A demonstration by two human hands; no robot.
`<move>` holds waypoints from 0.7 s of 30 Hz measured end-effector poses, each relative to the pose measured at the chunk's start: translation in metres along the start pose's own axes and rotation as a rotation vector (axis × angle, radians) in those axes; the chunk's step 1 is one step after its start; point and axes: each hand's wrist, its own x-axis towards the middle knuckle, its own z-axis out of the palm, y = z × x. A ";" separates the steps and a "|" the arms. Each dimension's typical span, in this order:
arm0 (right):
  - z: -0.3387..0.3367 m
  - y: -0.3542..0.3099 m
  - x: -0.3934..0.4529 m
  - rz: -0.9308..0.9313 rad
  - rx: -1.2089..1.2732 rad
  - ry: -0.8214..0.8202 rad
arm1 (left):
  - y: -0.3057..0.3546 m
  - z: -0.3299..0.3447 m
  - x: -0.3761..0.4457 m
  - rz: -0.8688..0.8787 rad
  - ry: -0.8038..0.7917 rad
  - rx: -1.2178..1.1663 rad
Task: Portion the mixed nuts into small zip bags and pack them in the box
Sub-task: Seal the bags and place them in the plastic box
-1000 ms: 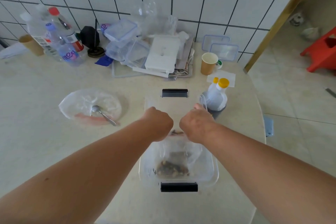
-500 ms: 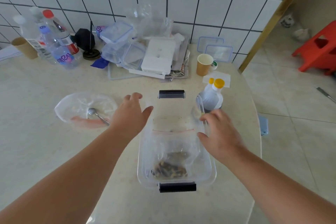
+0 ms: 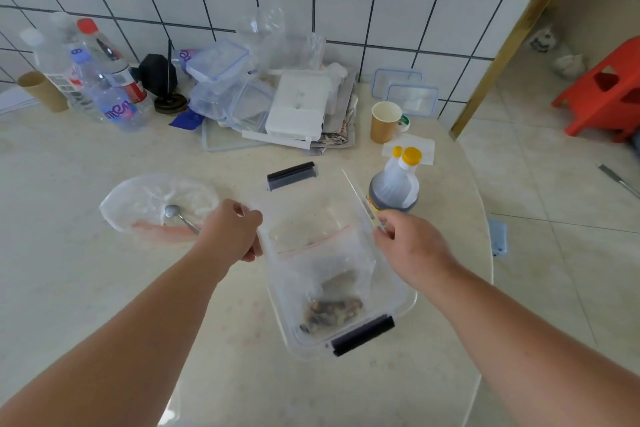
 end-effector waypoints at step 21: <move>-0.001 -0.028 0.025 -0.317 0.002 -0.020 | -0.050 -0.008 -0.087 -0.440 -0.139 -0.431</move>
